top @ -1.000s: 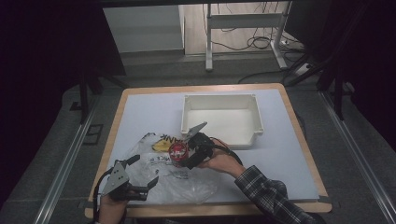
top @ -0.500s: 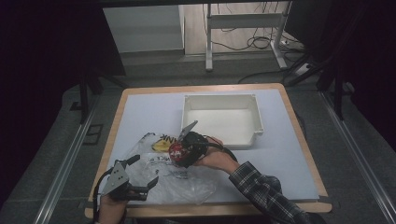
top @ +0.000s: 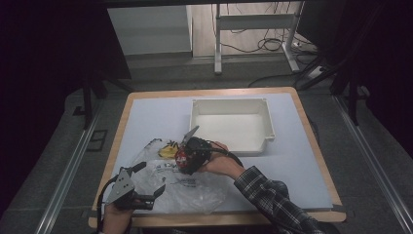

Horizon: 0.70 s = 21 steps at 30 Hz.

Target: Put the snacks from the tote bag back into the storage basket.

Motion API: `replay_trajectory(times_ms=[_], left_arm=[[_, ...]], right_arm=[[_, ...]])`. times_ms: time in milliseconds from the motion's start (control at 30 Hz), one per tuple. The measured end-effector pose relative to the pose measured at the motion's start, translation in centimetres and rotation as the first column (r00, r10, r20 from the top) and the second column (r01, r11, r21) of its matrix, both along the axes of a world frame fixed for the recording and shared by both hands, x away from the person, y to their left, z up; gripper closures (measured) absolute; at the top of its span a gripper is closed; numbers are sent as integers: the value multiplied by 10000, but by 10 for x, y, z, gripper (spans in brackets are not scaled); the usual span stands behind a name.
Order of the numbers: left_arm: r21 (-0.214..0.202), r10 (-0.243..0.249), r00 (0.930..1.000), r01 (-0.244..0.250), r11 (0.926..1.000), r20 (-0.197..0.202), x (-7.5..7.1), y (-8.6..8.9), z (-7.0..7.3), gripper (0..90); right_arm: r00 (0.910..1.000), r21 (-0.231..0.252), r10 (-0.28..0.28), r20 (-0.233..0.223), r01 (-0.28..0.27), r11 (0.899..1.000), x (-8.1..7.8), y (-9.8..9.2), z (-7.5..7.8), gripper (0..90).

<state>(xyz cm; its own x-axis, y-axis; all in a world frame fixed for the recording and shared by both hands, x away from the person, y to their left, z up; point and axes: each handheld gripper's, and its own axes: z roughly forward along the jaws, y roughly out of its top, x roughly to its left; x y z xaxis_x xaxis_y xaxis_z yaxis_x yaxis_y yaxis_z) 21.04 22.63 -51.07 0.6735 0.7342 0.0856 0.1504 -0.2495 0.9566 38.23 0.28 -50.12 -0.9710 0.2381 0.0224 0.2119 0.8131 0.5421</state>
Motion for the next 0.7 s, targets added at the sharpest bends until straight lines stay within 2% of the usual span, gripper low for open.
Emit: replay_trajectory(times_ms=[367,433,500,533,700], left_arm=[[16,-31,10000,31,10000,9,0,0,0,26],[24,-32,10000,32,10000,11,0,0,0,26],[23,-38,10000,38,10000,11,0,0,0,26],[24,-39,10000,39,10000,10,0,0,0,26],[30,-50,10000,50,10000,13,0,0,0,26]], right_arm=[[9999,-184,56,124,-54,9998,-1,9,-3,162],[9998,-251,133,162,-129,9996,-2,10,-4,230],[9996,-290,144,261,-136,9995,-2,10,-5,240],[9986,-356,204,480,-187,9992,-4,10,-5,251],[9982,-429,200,570,-176,9989,-5,10,-4,257]])
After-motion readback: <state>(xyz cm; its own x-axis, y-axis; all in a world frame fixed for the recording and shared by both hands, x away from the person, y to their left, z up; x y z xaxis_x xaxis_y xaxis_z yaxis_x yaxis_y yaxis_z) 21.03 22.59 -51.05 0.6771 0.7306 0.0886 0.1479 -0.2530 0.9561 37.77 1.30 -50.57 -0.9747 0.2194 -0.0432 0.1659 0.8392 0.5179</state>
